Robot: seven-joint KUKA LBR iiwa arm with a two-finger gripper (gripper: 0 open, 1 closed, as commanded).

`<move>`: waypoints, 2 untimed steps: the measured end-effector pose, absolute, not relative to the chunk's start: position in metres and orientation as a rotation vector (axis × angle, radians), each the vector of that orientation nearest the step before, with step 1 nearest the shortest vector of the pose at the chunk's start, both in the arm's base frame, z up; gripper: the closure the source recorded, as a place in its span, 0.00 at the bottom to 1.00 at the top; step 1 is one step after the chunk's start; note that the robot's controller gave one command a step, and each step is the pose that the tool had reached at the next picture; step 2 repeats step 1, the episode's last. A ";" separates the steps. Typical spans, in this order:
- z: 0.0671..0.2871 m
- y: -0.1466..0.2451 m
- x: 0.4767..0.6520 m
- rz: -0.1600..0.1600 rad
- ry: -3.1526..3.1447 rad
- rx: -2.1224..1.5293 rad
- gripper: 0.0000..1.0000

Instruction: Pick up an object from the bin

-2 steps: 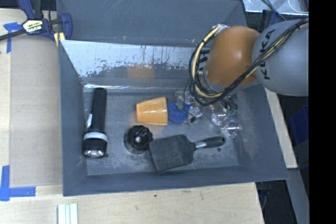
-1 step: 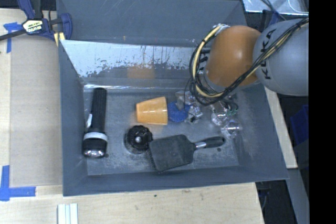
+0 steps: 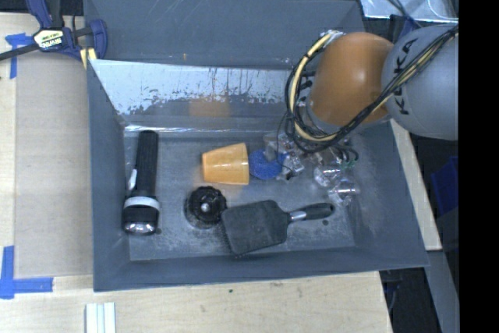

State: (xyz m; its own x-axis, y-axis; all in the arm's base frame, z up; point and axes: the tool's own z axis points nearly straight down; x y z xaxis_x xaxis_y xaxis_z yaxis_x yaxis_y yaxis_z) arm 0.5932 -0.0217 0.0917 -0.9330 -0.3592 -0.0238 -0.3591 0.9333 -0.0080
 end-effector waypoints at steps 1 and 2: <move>0.113 -0.022 0.594 -0.006 3.062 -0.567 1.00; 0.113 -0.022 0.594 -0.006 3.062 -0.567 1.00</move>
Offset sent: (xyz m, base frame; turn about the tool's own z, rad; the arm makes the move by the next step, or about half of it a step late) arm 0.0001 0.0002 0.1000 0.0000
